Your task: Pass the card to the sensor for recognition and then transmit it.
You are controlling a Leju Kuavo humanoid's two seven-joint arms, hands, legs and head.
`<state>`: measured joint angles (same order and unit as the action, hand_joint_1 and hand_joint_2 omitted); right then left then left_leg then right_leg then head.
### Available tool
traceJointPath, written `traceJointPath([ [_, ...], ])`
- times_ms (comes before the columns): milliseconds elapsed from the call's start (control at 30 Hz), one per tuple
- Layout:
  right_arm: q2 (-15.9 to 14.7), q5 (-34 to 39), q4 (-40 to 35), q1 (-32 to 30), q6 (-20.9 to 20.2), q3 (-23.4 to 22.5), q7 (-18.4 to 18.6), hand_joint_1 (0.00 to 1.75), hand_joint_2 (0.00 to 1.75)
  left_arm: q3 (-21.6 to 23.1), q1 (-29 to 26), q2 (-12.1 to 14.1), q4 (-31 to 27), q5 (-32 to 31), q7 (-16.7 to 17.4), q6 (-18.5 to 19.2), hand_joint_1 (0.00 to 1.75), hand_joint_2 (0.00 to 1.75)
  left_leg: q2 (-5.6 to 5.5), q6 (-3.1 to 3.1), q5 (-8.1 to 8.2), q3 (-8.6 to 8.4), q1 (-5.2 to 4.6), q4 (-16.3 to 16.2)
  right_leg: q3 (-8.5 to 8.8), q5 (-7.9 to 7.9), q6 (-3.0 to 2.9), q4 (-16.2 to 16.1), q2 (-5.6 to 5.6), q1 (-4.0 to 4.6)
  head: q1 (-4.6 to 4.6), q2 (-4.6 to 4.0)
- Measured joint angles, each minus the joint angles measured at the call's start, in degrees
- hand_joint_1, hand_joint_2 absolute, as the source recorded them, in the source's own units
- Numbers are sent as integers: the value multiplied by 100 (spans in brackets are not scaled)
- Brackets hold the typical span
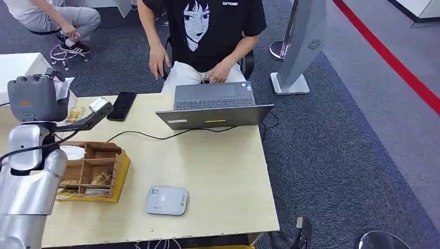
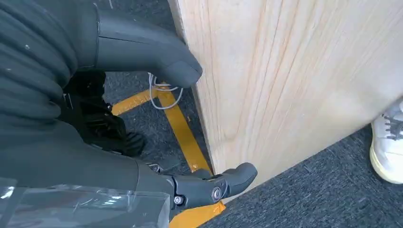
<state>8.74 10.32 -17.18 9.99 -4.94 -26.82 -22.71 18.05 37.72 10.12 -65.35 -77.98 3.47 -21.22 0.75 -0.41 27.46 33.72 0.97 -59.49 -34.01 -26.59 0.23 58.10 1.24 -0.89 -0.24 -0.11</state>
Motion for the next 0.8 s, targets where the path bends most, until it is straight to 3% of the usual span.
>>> traceJointPath([
  [133, 17, 140, 2, -10, -4, 2, -83, 0, 175, -2, -384, 13, -396, 243, -223, -274, 175, 175, 3, 0, 1, -2, -1, 3, 1, 1, -1, 0, 4, -1, -4, 0],
  [233, 31, 303, 4, -35, -9, -4, -227, 0, 175, -2, -1276, 3, -1239, 243, -382, -572, 175, 175, 9, 1, 6, -5, -6, 5, -4, -2, 0, -2, 12, -3, -2, 0],
  [467, 33, 310, 4, -37, -11, -4, -234, 0, 175, -2, -1337, 0, -1291, 236, -389, -586, 175, 175, 9, 2, 7, -5, -6, 5, -5, -3, 1, -2, 12, -3, -4, 0],
  [533, 33, 337, 4, -49, -20, -11, -293, 0, 175, -2, -1820, -26, -1686, 133, -433, -711, 175, 175, 5, 7, 10, 3, -5, 4, -8, -8, 5, -5, 8, -3, 0, 0],
  [567, 33, 521, 4, -55, -121, -53, -343, 0, 175, 0, -2529, -57, -2296, -98, -494, -883, 175, 175, 3, 10, 16, 6, -7, 4, -11, -13, 10, -7, 5, -3, 2, 0],
  [633, 33, 1491, 7, -85, -951, -525, -168, 0, 175, 204, -3788, -195, -3167, -381, -570, -975, 175, 175, -24, 27, 27, 10, -18, 4, -5, -25, 29, -14, -23, -6, 2, 0],
  [800, 35, 1571, 15, -181, -964, -877, -133, 0, 175, 529, -4229, -380, -3182, -354, -590, -878, 175, 175, -40, 29, 27, 12, -21, 3, 3, -26, 32, -15, -43, -9, 2, 0],
])
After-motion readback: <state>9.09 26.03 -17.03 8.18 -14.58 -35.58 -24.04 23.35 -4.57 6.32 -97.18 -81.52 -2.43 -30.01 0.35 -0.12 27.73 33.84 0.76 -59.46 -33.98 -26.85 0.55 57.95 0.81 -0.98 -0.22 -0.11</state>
